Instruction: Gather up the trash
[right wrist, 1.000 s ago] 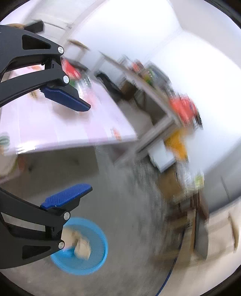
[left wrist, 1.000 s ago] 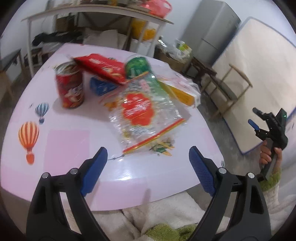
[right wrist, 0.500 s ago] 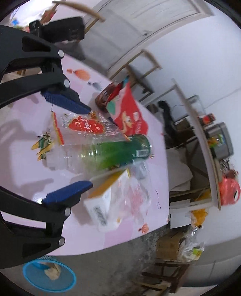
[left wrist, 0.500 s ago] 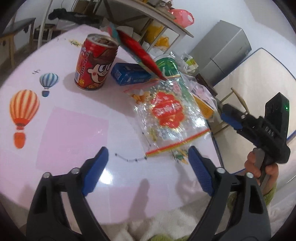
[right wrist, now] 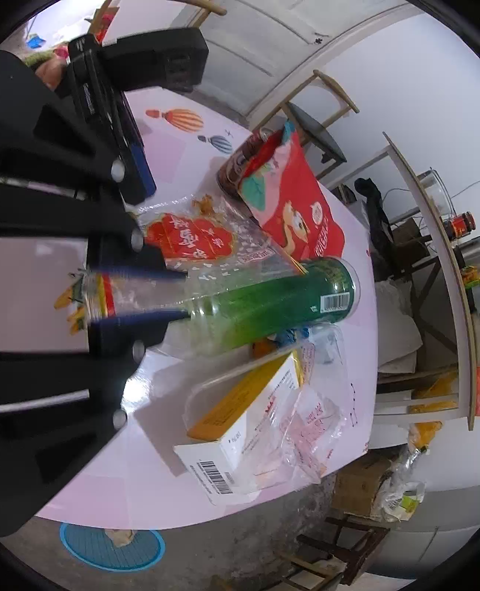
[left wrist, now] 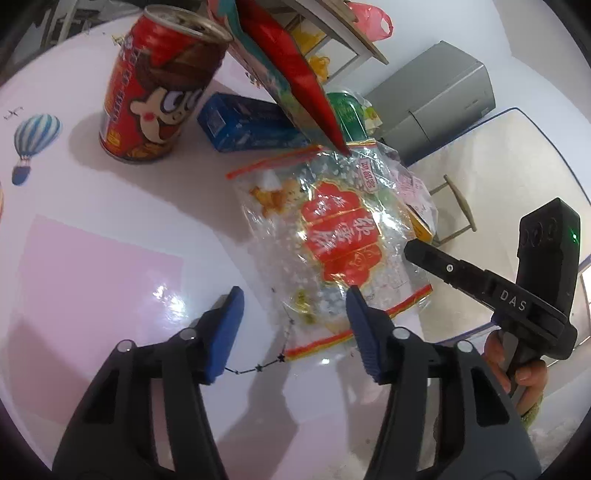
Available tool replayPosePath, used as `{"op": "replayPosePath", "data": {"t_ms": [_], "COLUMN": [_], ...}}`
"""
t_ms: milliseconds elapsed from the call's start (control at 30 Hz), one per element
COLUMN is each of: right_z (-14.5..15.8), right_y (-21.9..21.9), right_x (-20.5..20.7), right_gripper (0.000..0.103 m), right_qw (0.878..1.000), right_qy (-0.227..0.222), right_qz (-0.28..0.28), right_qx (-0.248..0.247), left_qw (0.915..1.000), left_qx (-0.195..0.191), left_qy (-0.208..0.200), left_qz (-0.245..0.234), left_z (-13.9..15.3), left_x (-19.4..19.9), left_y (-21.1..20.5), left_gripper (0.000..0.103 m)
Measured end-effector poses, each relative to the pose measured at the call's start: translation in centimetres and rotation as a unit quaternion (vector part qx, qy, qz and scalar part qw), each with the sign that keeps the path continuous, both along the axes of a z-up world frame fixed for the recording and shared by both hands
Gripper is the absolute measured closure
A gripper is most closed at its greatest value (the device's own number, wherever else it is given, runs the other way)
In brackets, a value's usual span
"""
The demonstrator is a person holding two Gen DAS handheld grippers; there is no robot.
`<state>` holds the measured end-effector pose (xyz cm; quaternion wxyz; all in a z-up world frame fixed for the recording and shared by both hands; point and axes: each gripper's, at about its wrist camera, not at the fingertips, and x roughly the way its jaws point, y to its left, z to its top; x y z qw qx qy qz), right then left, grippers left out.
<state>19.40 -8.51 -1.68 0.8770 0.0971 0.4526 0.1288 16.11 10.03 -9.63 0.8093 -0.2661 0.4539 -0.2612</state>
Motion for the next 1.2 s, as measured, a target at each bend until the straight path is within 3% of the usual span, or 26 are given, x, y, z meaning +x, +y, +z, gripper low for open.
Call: {"op": "replayPosePath", "data": {"t_ms": [133,333,533,700,867,1033,1100,1133,1200], "right_z": [0.1,-1.3,-5.7,-8.1,-7.9,-7.9,-7.8,-7.9,-7.9], "right_y": [-0.1,-1.7,-1.8,-1.9,-2.2,-1.9,-1.9,-1.9,-1.8], "right_x": [-1.3,-3.8,-6.1,-6.0,-5.9,-5.8,-5.8,-5.8,-5.8], "right_gripper": [0.098,0.099,0.099,0.099,0.100,0.100,0.100,0.100,0.100], "right_qw": [1.000,0.994,0.984,0.973,0.973,0.975,0.976,0.976,0.976], "right_qy": [0.008,0.059,0.129,0.161,0.157,0.148,0.146,0.146,0.144], "right_qz": [0.012,0.026,0.026,0.021,0.020,0.022,0.022,0.023,0.024], "right_qx": [0.018,0.090,0.118,0.164,0.166,0.162,0.161,0.162,0.163], "left_qw": [0.9999,0.9996,0.9991,0.9990,0.9978,0.9886,0.9927,0.9973,0.9994], "left_qx": [-0.005,-0.001,-0.008,-0.011,-0.044,-0.141,-0.113,-0.063,-0.006], "left_qy": [0.009,0.019,0.033,0.037,0.047,0.042,0.029,0.023,0.023], "left_qz": [-0.007,-0.021,-0.027,-0.024,-0.019,-0.030,-0.031,-0.028,-0.024], "left_z": [-0.3,-0.4,-0.3,-0.1,-0.6,-0.3,0.3,0.5,0.5], "left_x": [-0.5,-3.8,-7.6,-7.7,-7.2,-7.3,-7.3,-7.2,-7.0], "left_y": [-0.3,0.3,1.6,1.7,1.6,2.1,1.5,0.7,-0.3], "left_gripper": [0.055,0.055,0.053,0.053,0.053,0.053,0.053,0.053,0.056]}}
